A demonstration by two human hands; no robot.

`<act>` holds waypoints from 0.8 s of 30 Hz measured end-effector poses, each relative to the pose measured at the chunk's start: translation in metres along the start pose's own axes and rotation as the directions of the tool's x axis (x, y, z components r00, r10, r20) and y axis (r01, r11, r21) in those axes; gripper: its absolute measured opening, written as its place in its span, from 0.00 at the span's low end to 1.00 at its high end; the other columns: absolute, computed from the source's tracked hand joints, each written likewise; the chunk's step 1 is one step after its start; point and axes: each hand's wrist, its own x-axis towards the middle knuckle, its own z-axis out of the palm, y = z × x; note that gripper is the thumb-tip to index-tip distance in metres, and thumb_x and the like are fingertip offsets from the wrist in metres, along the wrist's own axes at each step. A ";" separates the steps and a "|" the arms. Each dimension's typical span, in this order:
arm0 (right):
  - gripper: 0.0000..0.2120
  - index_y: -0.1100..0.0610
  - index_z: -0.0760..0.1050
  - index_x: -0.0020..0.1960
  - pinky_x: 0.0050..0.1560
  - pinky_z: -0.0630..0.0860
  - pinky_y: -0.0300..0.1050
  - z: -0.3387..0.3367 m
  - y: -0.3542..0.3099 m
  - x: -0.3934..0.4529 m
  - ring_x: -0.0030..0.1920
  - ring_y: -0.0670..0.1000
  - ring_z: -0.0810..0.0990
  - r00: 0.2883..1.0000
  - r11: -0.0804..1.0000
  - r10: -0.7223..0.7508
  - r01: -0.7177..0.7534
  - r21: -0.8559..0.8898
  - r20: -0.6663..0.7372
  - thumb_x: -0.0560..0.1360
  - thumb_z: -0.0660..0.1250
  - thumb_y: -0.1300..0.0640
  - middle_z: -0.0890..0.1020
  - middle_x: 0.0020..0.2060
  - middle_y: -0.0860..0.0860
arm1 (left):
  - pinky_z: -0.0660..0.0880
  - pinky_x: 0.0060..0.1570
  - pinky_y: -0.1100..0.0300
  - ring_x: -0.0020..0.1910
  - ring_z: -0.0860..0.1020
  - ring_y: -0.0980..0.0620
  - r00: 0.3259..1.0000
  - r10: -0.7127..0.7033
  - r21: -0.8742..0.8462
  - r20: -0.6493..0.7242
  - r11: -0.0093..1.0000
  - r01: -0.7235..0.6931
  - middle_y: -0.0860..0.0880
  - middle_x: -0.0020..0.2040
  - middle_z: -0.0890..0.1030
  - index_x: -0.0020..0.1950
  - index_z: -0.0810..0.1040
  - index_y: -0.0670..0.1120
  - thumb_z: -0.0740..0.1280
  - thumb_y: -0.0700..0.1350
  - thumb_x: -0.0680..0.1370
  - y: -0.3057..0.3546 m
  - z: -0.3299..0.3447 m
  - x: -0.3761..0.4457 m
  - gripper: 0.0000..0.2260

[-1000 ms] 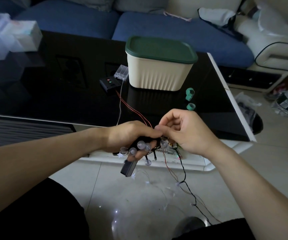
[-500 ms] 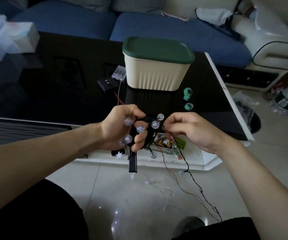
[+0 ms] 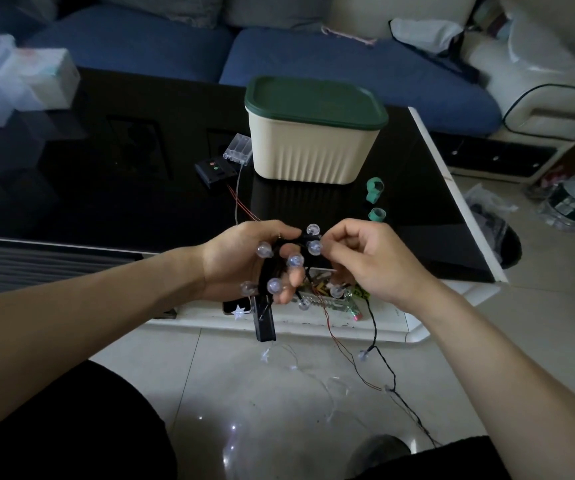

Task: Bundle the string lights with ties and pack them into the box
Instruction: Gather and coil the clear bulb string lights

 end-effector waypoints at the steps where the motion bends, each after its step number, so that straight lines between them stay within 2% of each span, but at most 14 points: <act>1: 0.04 0.56 0.81 0.46 0.38 0.80 0.43 0.000 0.001 0.001 0.33 0.48 0.80 1.000 1.000 0.000 0.000 -0.007 -0.001 0.79 0.69 0.59 0.81 0.31 0.47 | 0.74 0.30 0.59 0.27 0.73 0.45 1.000 0.004 -0.004 0.008 1.000 -0.004 0.43 0.32 0.77 0.33 0.67 0.46 0.58 0.49 0.78 0.000 0.000 0.000 0.15; 3: 0.05 0.56 0.81 0.46 0.39 0.79 0.41 0.000 0.001 0.001 0.34 0.47 0.80 1.000 1.000 0.000 0.001 -0.026 0.013 0.79 0.69 0.56 0.81 0.32 0.48 | 0.74 0.34 0.57 0.29 0.76 0.45 0.999 0.019 -0.005 0.025 1.000 -0.019 0.42 0.36 0.78 0.34 0.69 0.45 0.56 0.49 0.80 0.000 -0.001 0.000 0.16; 6: 0.09 0.53 0.81 0.46 0.41 0.75 0.39 0.001 0.001 -0.001 0.36 0.43 0.79 0.997 0.995 0.044 -0.038 -0.097 0.067 0.79 0.68 0.49 0.82 0.34 0.46 | 0.74 0.35 0.57 0.29 0.78 0.46 0.997 0.042 -0.021 0.069 0.999 -0.040 0.40 0.36 0.80 0.34 0.74 0.42 0.53 0.48 0.82 0.002 -0.002 -0.001 0.21; 8: 0.13 0.55 0.80 0.49 0.45 0.76 0.48 0.003 0.001 -0.001 0.39 0.50 0.81 0.990 0.988 0.099 -0.086 -0.127 0.096 0.78 0.67 0.45 0.83 0.37 0.51 | 0.75 0.34 0.58 0.29 0.79 0.46 0.994 0.067 -0.013 0.081 0.998 -0.067 0.41 0.35 0.81 0.33 0.79 0.40 0.52 0.48 0.82 0.004 -0.001 -0.003 0.25; 10: 0.14 0.57 0.78 0.52 0.48 0.78 0.54 0.005 0.002 0.000 0.42 0.56 0.83 0.984 0.984 0.140 -0.127 -0.122 0.112 0.79 0.67 0.46 0.84 0.44 0.58 | 0.74 0.33 0.58 0.27 0.78 0.46 0.993 0.100 -0.046 0.055 0.994 -0.098 0.41 0.33 0.80 0.31 0.76 0.42 0.54 0.48 0.81 0.007 0.000 -0.004 0.23; 12: 0.10 0.58 0.74 0.55 0.44 0.80 0.49 0.007 0.002 -0.001 0.39 0.52 0.85 0.968 0.980 0.194 -0.183 -0.080 0.158 0.80 0.67 0.51 0.83 0.43 0.58 | 0.72 0.31 0.59 0.25 0.76 0.47 0.993 0.119 -0.122 -0.012 0.985 -0.119 0.42 0.31 0.79 0.31 0.70 0.46 0.55 0.48 0.80 0.009 -0.001 -0.005 0.18; 14: 0.10 0.55 0.71 0.59 0.38 0.80 0.44 0.008 0.003 -0.002 0.36 0.51 0.85 0.933 0.959 0.281 -0.268 -0.089 0.225 0.81 0.66 0.52 0.84 0.43 0.55 | 0.71 0.27 0.61 0.23 0.73 0.49 0.987 0.136 -0.182 -0.085 0.972 -0.149 0.45 0.30 0.77 0.34 0.70 0.47 0.55 0.48 0.81 0.011 -0.005 -0.004 0.16; 16: 0.10 0.55 0.72 0.59 0.32 0.76 0.38 0.006 0.005 -0.003 0.35 0.50 0.84 0.895 0.928 0.359 -0.313 -0.200 0.266 0.82 0.64 0.50 0.85 0.44 0.54 | 0.71 0.25 0.63 0.22 0.70 0.52 0.973 0.176 -0.214 -0.148 0.955 -0.206 0.46 0.30 0.76 0.37 0.74 0.46 0.54 0.47 0.82 0.012 -0.009 -0.002 0.17; 18: 0.11 0.56 0.76 0.55 0.37 0.77 0.41 0.003 0.009 -0.003 0.38 0.50 0.85 0.877 0.901 0.392 -0.304 -0.308 0.279 0.84 0.60 0.49 0.86 0.43 0.53 | 0.70 0.26 0.66 0.24 0.69 0.56 0.960 0.221 -0.236 -0.170 0.937 -0.258 0.48 0.33 0.75 0.42 0.75 0.44 0.52 0.46 0.82 0.013 -0.012 -0.001 0.16; 21: 0.12 0.55 0.78 0.52 0.50 0.81 0.53 0.002 0.013 -0.003 0.37 0.48 0.83 0.879 0.866 0.399 -0.269 -0.421 0.260 0.85 0.57 0.53 0.85 0.40 0.52 | 0.66 0.35 0.65 0.30 0.68 0.57 0.965 0.256 -0.315 -0.060 0.912 -0.262 0.50 0.39 0.64 0.46 0.68 0.45 0.49 0.45 0.81 0.014 -0.012 -0.001 0.10; 22: 0.12 0.54 0.79 0.52 0.50 0.81 0.52 0.004 0.011 -0.003 0.36 0.47 0.82 0.880 0.859 0.396 -0.253 -0.445 0.264 0.85 0.57 0.53 0.84 0.39 0.52 | 0.62 0.38 0.64 0.32 0.67 0.56 0.963 0.268 -0.335 -0.024 0.906 -0.260 0.50 0.40 0.60 0.45 0.66 0.46 0.48 0.44 0.81 0.014 -0.011 -0.001 0.10; 24: 0.12 0.54 0.80 0.51 0.43 0.81 0.49 0.009 0.007 -0.005 0.33 0.46 0.80 0.885 0.854 0.373 -0.211 -0.476 0.278 0.84 0.59 0.53 0.82 0.37 0.51 | 0.59 0.41 0.61 0.35 0.64 0.55 0.959 0.283 -0.338 -0.010 0.902 -0.270 0.49 0.40 0.56 0.45 0.65 0.46 0.47 0.43 0.82 0.012 -0.009 0.001 0.10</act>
